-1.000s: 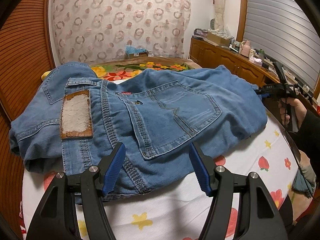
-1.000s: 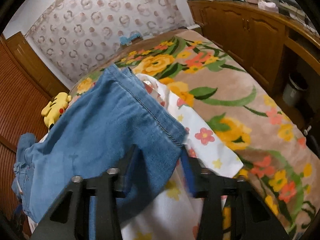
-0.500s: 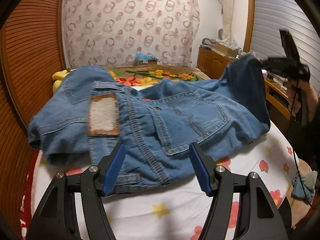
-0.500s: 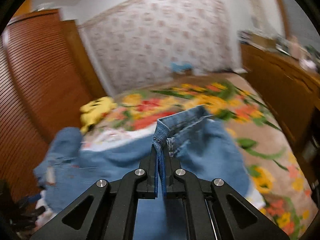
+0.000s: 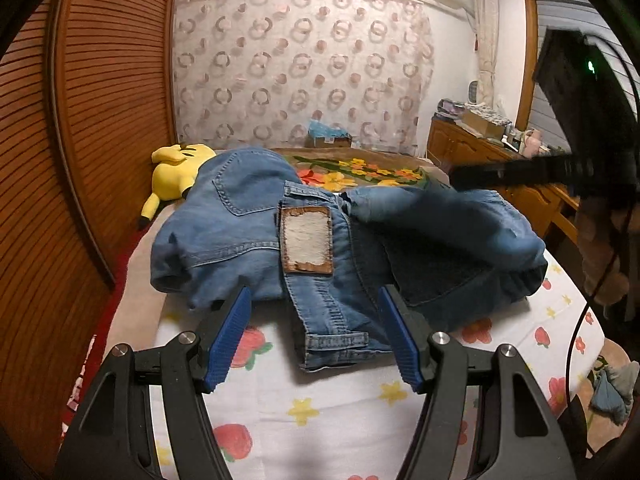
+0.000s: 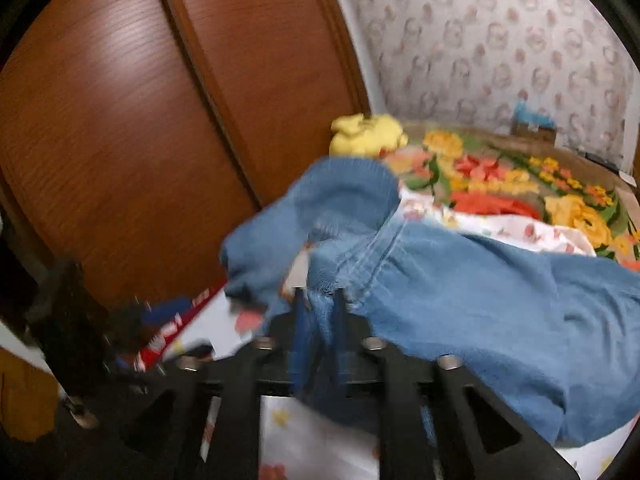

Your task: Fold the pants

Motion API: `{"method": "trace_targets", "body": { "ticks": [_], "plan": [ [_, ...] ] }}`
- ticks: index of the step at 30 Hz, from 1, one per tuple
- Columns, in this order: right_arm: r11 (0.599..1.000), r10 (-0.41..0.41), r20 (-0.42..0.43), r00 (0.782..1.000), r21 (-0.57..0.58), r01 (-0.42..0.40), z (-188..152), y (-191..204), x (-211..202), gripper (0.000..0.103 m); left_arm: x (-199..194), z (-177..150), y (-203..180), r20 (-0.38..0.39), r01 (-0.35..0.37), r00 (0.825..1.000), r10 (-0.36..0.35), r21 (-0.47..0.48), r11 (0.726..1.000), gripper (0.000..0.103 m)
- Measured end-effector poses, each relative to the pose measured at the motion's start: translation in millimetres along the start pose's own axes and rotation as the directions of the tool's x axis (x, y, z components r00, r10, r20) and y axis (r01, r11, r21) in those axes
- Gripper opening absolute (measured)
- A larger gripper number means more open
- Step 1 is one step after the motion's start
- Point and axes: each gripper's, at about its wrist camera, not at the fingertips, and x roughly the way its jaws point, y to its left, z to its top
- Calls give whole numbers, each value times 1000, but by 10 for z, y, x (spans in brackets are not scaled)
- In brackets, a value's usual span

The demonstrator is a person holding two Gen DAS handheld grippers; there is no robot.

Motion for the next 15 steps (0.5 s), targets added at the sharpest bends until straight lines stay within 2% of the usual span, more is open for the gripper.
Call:
{"method": "trace_targets", "body": {
  "ticks": [5,6,10,12,15],
  "plan": [
    [998,-54,3,999,-10,54,114,-260,-2,34,99,10,-57,-8,20,1000,-20,1,1000,67],
    [997,-79,8,997,-9,79,144,-196,-39,34,132,18,-84,-10,30,1000,-30,3,1000,67],
    [988,-155,27,988,30,154,0,-209,-201,34,341,60,-235,-33,86,996,-86,7,996,67],
    [978,-205,28,978,42,204,-113,-274,-211,34,508,65,-323,-64,122,990,-122,3,992,62],
    [965,-255,19,967,68,253,-280,-350,-244,35,723,43,-473,-108,154,982,-152,11,988,60]
  ]
}}
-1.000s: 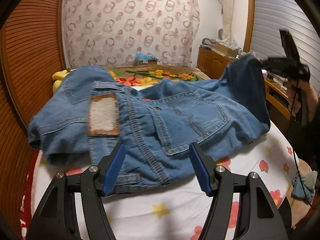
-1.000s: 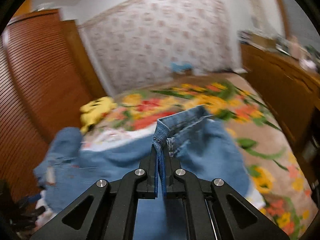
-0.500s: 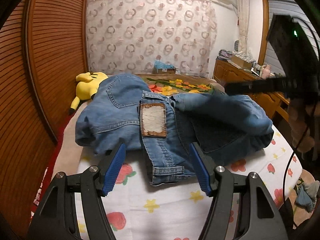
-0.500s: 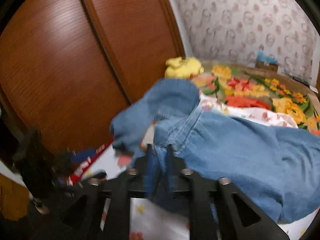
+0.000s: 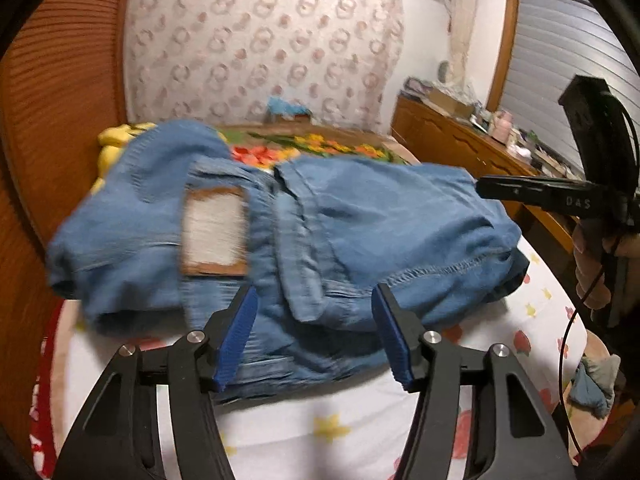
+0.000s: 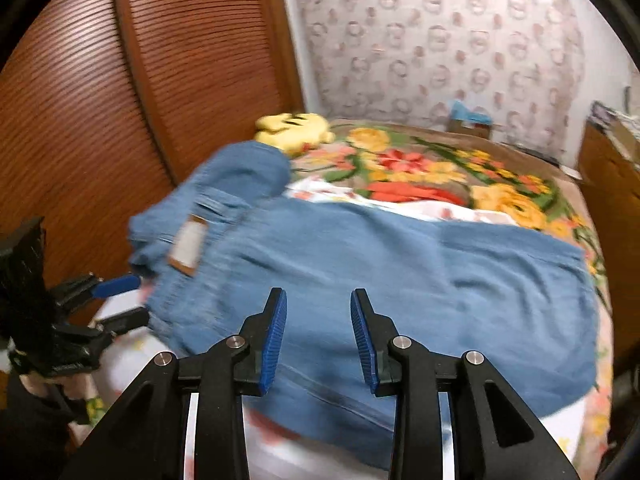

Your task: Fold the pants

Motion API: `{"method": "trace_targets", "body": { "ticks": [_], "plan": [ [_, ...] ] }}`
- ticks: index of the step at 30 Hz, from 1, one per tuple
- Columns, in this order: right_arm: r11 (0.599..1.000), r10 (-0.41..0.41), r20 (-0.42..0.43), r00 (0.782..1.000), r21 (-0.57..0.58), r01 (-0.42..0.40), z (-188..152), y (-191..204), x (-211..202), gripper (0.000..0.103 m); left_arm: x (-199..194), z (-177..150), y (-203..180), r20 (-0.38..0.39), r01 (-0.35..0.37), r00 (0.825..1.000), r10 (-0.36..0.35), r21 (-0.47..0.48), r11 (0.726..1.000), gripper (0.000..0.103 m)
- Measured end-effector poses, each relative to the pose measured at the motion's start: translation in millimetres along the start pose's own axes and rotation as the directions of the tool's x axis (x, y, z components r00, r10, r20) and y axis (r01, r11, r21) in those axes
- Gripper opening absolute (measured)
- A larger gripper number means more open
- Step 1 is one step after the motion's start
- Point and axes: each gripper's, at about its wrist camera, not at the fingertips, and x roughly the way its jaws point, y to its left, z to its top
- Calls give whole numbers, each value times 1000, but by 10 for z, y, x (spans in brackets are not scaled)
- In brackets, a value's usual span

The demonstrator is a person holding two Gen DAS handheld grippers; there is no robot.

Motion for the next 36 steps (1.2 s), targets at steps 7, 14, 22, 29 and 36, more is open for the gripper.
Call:
{"method": "trace_targets", "body": {
  "ticks": [7,14,22,29,36],
  "plan": [
    [993,-45,-6,999,107,46,-189,-131,63,35,413,-51,-188,-91,-30,995,35,58,998,27],
    [982,-72,13,997,178,68,-276,-266,-79,35,-142,111,-307,65,-61,996,55,92,994,13],
    [980,-61,7,998,191,59,-404,-238,-100,35,-554,190,50,76,-140,988,136,47,989,13],
    [980,-74,6,997,185,72,-503,-318,-247,35,-446,84,49,40,-109,993,107,50,993,29],
    [977,-136,9,991,166,132,-579,-567,-406,42,-449,293,110,92,-92,992,89,32,995,50]
  ]
}}
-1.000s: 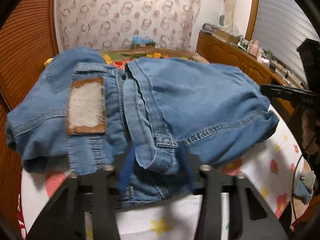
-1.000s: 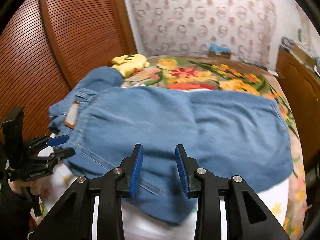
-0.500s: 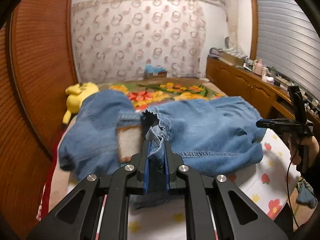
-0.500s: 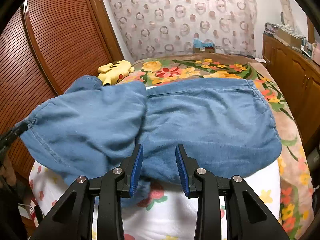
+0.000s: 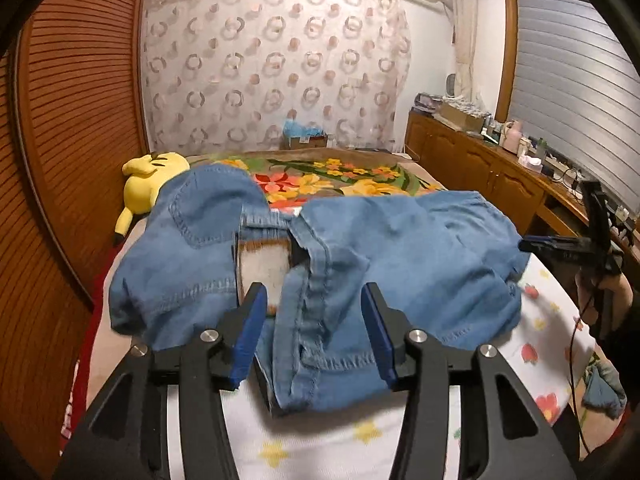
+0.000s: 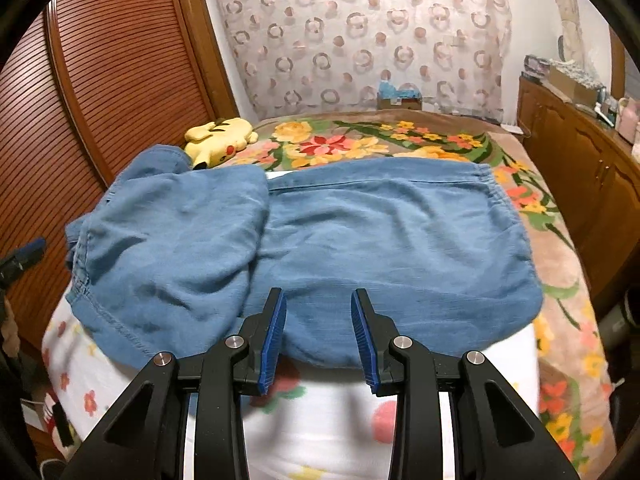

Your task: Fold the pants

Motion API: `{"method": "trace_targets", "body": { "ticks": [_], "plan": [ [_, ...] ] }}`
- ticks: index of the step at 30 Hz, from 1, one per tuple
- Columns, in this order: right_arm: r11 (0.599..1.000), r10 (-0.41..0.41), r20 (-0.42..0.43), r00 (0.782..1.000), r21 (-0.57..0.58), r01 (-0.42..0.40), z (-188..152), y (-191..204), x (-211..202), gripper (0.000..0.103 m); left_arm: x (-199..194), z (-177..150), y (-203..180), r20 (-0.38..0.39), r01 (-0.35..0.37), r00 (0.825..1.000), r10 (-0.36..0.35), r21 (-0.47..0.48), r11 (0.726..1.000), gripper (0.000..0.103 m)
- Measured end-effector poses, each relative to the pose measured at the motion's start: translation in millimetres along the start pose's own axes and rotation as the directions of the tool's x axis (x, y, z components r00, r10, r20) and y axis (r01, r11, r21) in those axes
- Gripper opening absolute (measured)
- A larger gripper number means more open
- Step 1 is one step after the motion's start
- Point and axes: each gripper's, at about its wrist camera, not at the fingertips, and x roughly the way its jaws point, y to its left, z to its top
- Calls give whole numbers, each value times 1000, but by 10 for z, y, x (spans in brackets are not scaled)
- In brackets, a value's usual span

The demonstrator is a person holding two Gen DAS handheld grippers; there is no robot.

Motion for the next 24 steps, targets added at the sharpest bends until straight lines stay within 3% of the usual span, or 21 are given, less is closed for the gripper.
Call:
{"method": "trace_targets", "body": {
  "ticks": [11,15,18,19,24],
  "plan": [
    [996,-66,-1,998,64,66,-13,-553,-104,47,960,548,45,-106,-41,993,42,18,999,50],
    [995,-64,9,998,72,63,35,-638,-88,47,1320,565,49,-178,-48,983,52,28,998,50],
    [996,-54,7,999,72,53,60,-747,-36,47,1429,536,-12,-188,-61,980,70,57,997,49],
    [996,-55,5,998,68,55,63,-759,-19,47,1426,524,-37,-180,-64,981,74,63,996,47],
    [997,-55,3,998,53,55,49,-810,54,47,1386,433,-184,-169,-24,985,42,106,994,17]
  ]
}}
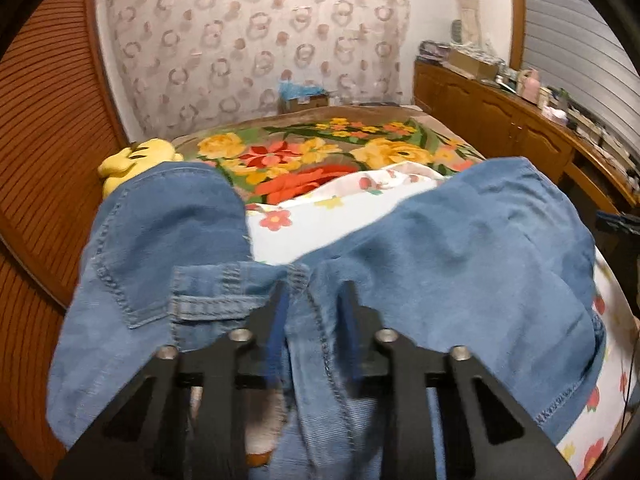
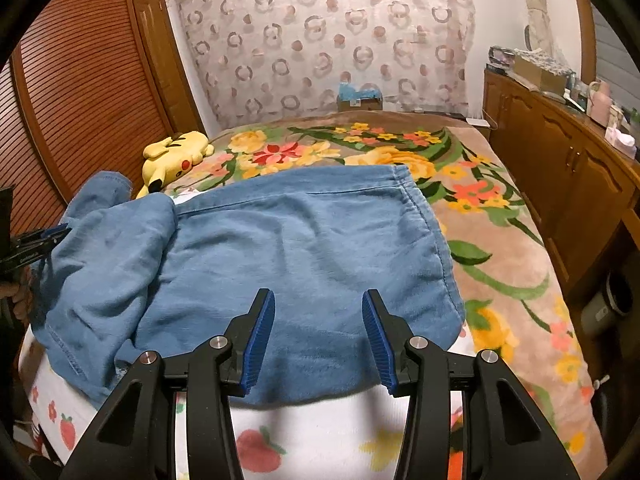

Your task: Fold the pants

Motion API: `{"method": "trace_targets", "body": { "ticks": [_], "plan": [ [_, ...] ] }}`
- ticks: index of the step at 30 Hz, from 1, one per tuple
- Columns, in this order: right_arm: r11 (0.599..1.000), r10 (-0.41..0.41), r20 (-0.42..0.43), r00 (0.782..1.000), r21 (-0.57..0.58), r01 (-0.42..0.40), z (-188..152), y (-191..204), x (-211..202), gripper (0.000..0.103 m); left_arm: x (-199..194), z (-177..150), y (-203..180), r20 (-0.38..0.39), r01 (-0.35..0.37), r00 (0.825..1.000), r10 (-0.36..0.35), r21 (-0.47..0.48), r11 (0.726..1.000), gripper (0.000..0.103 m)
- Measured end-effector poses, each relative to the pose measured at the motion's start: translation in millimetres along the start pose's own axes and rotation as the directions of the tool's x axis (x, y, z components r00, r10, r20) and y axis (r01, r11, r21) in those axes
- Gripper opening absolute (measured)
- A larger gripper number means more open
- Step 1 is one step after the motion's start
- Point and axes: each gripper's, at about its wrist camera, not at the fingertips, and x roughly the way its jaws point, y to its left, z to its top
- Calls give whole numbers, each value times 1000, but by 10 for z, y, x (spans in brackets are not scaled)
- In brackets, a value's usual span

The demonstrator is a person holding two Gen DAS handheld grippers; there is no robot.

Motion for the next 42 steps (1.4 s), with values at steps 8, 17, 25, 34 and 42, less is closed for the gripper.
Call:
{"method": "trace_targets", "body": {
  "ticks": [8,17,25,34,42],
  "plan": [
    [999,-22,-6,1000,30,22,-16,-96,73,48,-547,150,81,153,-84,984,87,-27,996,11],
    [994,-89,6,996,61,88,-31,-328,-38,49,-587,168,399,127,-117,983,131,-117,986,42],
    [989,-105,-9,994,102,105,-82,-509,-73,51,-508,69,84,135,8,991,7,-111,994,71],
    [978,-80,-69,994,188,92,-75,-585,92,51,-376,-45,-485,90,106,991,-103,-30,994,71],
    [958,-37,-133,990,277,73,-91,-762,236,51,-279,-134,-741,46,155,987,-154,1,988,71]
  ]
}}
